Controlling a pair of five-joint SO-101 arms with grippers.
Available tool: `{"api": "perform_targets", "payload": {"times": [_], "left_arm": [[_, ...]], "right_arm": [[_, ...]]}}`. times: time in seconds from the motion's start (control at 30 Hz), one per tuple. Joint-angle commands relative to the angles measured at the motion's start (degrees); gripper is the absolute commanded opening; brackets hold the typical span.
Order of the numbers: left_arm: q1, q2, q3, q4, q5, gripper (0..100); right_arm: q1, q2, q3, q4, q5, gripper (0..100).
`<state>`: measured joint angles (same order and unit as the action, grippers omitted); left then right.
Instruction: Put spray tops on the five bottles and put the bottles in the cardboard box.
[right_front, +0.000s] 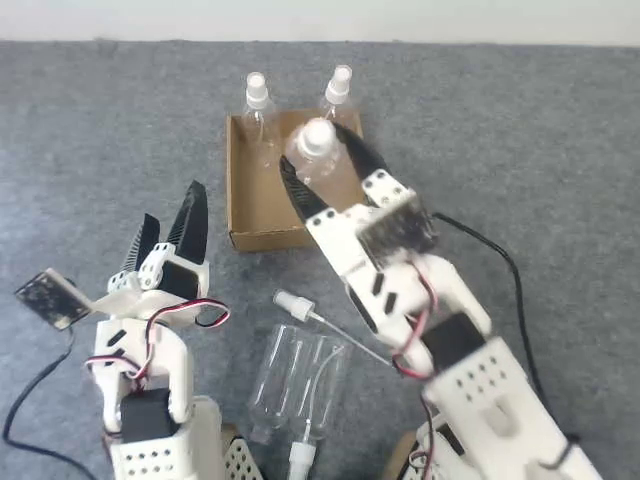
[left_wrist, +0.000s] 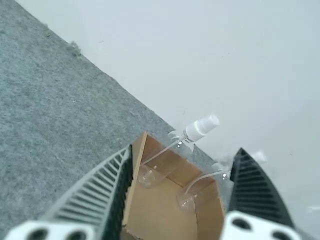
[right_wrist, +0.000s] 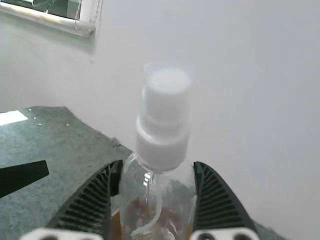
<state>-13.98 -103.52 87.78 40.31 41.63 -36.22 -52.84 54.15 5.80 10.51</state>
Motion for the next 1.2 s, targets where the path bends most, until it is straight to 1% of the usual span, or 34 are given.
{"api": "perform_targets", "payload": {"times": [0.0, 0.1, 0.23, 0.53, 0.7, 0.83, 0.9, 1.03, 1.17], "left_arm": [[-0.2, -0.9, -0.6, -1.6, 0.4, 30], [-0.2, -0.9, -0.6, -1.6, 0.4, 30], [-0.2, -0.9, -0.6, -1.6, 0.4, 30], [-0.2, -0.9, -0.7, -1.7, 0.4, 30], [-0.2, -0.9, -0.8, -1.7, 0.4, 30], [-0.4, -0.9, -0.8, -1.7, 0.4, 30], [-2.6, -0.9, -0.8, -1.8, 0.5, 30], [-7.2, -0.8, 0.2, -5.4, 0.6, 30], [-8.0, -0.8, 0.7, -6.4, 0.6, 30]], "right_arm": [[0.2, 7.5, -4.6, -8.1, 0.3, 0.6], [0.0, 11.7, -4.7, -11.1, 0.1, 0.6], [-0.4, 16.9, -4.7, -14.7, -3.1, 0.6], [-0.3, 29.4, -5.0, -26.1, -3.1, 0.6], [-0.1, 33.6, -5.1, -30.9, -3.1, 0.6], [-0.1, 37.0, -8.2, -30.6, -3.1, 0.6], [-0.2, 39.1, -10.4, -29.1, -3.1, 0.6], [-0.3, 43.4, -14.5, -27.6, -3.1, 0.6], [-0.9, 46.6, -17.4, -27.5, -3.4, 0.6]]}}
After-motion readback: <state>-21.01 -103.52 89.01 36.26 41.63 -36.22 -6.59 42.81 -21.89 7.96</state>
